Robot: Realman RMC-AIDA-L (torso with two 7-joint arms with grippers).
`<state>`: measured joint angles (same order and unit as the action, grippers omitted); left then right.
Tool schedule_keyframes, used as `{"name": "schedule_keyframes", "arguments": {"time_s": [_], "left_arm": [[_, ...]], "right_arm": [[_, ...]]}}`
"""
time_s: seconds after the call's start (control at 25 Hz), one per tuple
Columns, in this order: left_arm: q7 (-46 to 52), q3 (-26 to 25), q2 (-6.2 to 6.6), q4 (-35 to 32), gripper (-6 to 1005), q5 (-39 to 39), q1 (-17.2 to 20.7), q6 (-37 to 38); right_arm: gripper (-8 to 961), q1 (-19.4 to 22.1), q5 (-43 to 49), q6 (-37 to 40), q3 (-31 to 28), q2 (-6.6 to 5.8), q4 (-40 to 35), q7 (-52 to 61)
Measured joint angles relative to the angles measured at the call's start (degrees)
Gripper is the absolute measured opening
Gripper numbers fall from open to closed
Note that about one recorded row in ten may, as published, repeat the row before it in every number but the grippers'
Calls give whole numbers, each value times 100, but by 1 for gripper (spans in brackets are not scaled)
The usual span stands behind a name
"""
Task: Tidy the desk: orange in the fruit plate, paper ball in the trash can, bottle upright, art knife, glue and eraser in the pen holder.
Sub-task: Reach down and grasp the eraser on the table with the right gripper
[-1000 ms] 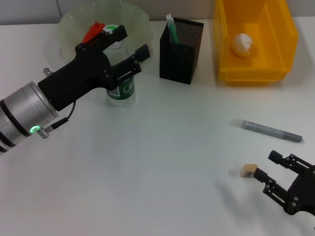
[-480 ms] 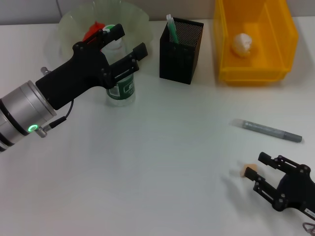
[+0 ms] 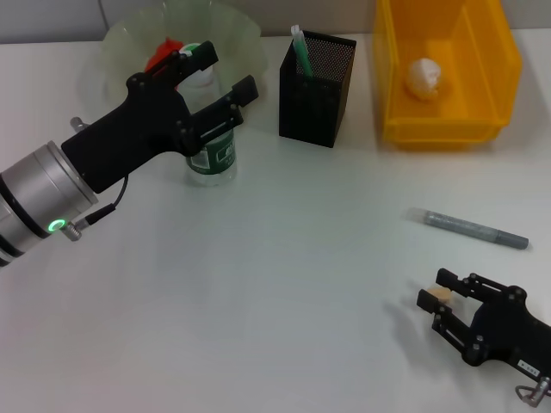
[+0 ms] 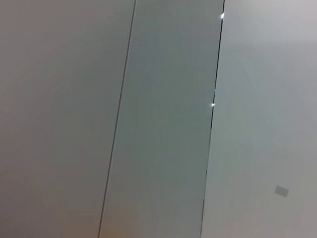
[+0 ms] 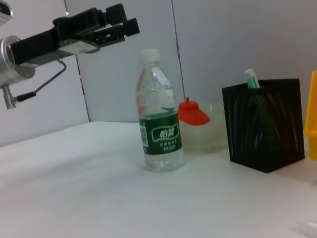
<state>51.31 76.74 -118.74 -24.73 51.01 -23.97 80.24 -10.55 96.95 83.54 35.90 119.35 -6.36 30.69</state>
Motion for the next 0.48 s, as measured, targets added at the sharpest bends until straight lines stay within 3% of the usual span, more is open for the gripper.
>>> {"name": "schedule_keyframes", "arguments": {"time_s": [0.48], "left_arm": [[-16,-10,9,-25,746,-4,53,1]], "right_arm": [[338,-70,13,-153,-5,0,75,98]]}}
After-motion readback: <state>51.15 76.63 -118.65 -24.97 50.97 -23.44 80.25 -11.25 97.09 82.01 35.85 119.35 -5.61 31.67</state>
